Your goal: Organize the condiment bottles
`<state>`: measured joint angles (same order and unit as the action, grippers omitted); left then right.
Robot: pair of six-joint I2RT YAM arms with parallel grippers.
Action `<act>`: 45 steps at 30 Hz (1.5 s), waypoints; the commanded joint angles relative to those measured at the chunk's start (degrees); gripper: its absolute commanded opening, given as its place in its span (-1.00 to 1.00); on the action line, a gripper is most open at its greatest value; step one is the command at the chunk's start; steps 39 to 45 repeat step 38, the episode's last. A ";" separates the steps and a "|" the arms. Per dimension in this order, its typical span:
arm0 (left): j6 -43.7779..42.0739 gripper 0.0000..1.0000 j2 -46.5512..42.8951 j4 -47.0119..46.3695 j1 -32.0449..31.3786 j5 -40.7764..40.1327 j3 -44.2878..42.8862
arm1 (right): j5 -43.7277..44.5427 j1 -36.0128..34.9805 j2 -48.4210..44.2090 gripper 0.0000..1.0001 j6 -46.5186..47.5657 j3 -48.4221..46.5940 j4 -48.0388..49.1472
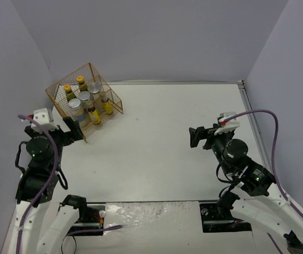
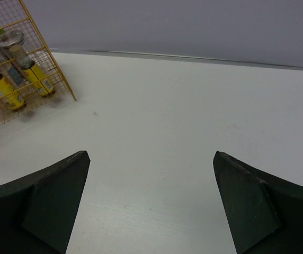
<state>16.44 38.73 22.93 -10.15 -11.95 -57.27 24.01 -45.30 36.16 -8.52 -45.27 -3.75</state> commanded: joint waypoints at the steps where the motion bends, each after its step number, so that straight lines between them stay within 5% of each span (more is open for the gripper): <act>1: -4.02 0.94 -10.12 6.40 0.13 0.52 5.70 | 6.42 0.56 -0.66 1.00 2.14 -4.82 -0.02; 15: -6.58 0.94 -25.88 9.53 -0.83 3.08 14.96 | 15.67 0.39 -7.18 1.00 1.58 -1.50 0.33; 45: -6.17 0.94 -25.90 9.24 -1.10 0.56 15.34 | 19.92 0.47 -10.79 1.00 2.53 -1.48 0.65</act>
